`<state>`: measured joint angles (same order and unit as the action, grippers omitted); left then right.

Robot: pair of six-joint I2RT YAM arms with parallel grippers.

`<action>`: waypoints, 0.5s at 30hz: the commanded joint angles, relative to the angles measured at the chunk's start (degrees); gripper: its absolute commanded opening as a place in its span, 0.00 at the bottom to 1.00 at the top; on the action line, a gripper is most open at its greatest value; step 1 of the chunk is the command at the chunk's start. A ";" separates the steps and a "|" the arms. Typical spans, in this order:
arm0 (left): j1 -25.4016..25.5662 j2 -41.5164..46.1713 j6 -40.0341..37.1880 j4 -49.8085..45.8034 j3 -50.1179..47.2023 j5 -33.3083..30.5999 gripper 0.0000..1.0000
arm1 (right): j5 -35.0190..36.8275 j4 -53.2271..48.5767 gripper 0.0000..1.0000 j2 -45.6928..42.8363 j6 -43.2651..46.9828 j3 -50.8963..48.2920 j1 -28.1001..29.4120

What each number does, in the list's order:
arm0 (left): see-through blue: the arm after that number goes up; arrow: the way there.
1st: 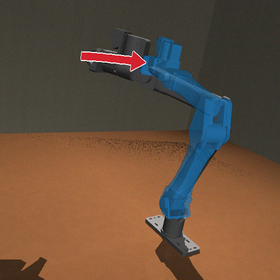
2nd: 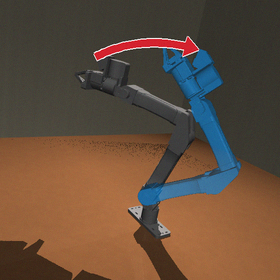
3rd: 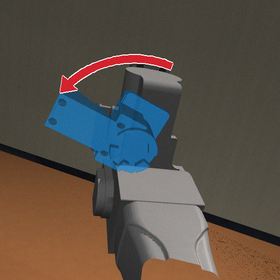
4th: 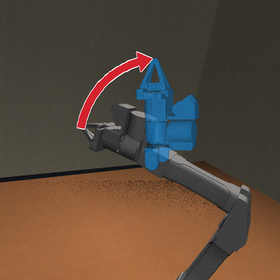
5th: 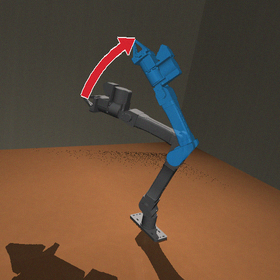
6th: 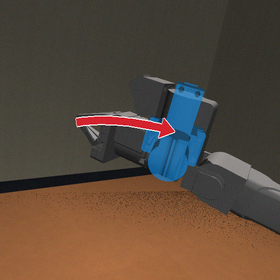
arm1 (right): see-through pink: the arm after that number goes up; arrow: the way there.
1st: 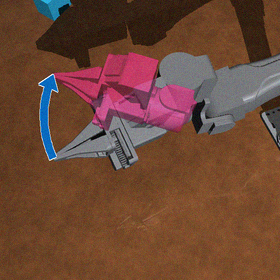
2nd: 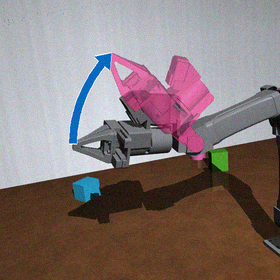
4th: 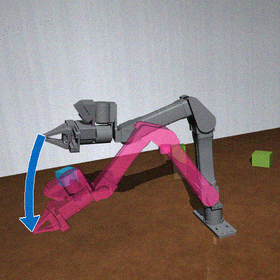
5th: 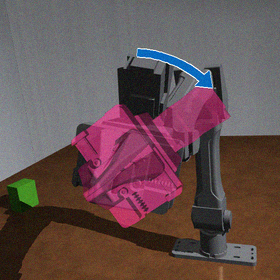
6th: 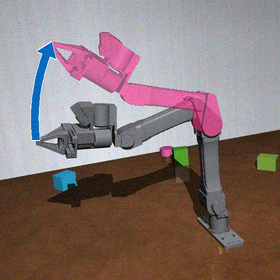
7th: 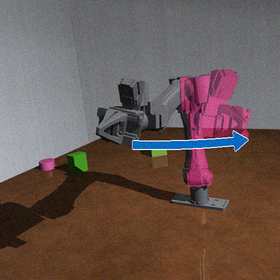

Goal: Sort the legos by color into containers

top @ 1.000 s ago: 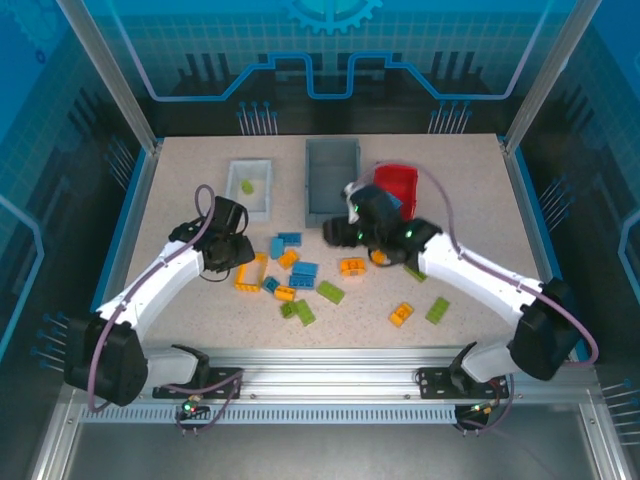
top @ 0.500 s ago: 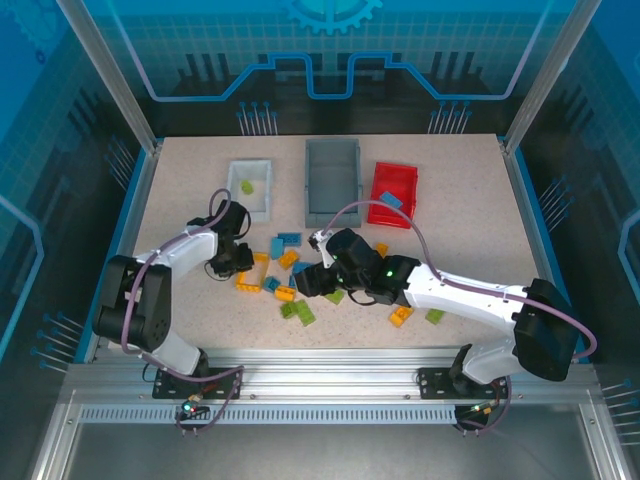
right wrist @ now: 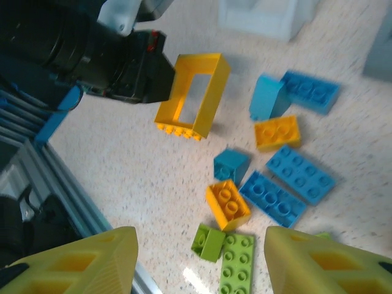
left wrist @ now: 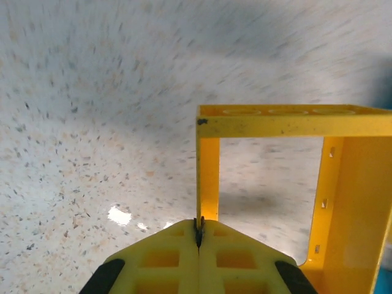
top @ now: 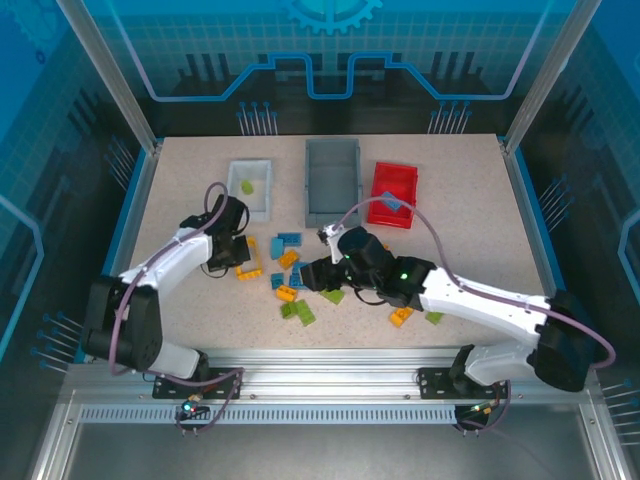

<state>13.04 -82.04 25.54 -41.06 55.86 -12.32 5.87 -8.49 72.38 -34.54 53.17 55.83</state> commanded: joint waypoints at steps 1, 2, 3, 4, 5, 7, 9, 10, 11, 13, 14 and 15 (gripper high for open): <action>5.39 1.87 0.24 -5.34 12.35 -2.64 0.00 | 13.46 -0.29 0.61 -6.69 -1.49 -1.14 -0.17; 6.96 0.38 -0.08 -6.13 15.80 -2.92 0.00 | 16.01 0.06 0.62 -7.92 -1.97 -1.66 -0.64; 8.82 -1.67 -0.41 -6.79 20.18 -2.98 0.00 | 17.75 0.88 0.63 -9.06 -2.06 -2.29 -1.51; 10.27 -4.13 -0.53 -7.01 24.33 -2.74 0.00 | 19.35 1.43 0.63 -9.92 -2.18 -2.44 -2.48; 11.19 -6.44 -0.66 -6.97 27.79 -2.46 0.00 | 20.69 1.50 0.63 -10.35 -2.27 -2.45 -3.38; 12.91 -12.98 -1.37 -7.21 36.40 -1.85 0.00 | 21.82 1.28 0.63 -10.76 -2.55 -2.02 -6.01; 14.22 -19.87 -2.51 -7.83 45.11 -2.45 0.00 | 21.00 0.95 0.62 -10.60 -2.72 -1.13 -8.57; 14.37 -23.59 -2.71 -7.76 49.44 -2.10 0.00 | 20.56 0.77 0.62 -10.43 -2.72 -0.61 -9.94; 14.35 -27.09 -2.74 -8.19 53.54 -1.46 0.00 | 20.33 0.37 0.62 -10.16 -2.76 -0.12 -10.93; 14.35 -35.21 -3.02 -11.19 64.23 -1.67 0.00 | 19.47 -0.82 0.62 -9.20 -3.35 1.06 -13.46; 14.32 -40.13 -3.19 -13.29 70.28 -2.22 0.00 | 18.58 -1.17 0.62 -8.70 -3.60 1.57 -14.70; 14.26 -44.60 -3.43 -15.19 76.10 -2.83 0.00 | 18.10 -0.86 0.62 -8.26 -3.52 1.97 -15.67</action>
<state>27.55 -118.06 23.79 -49.08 121.82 -13.96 23.70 -8.93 63.07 -36.91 52.58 42.52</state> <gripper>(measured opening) 0.050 0.626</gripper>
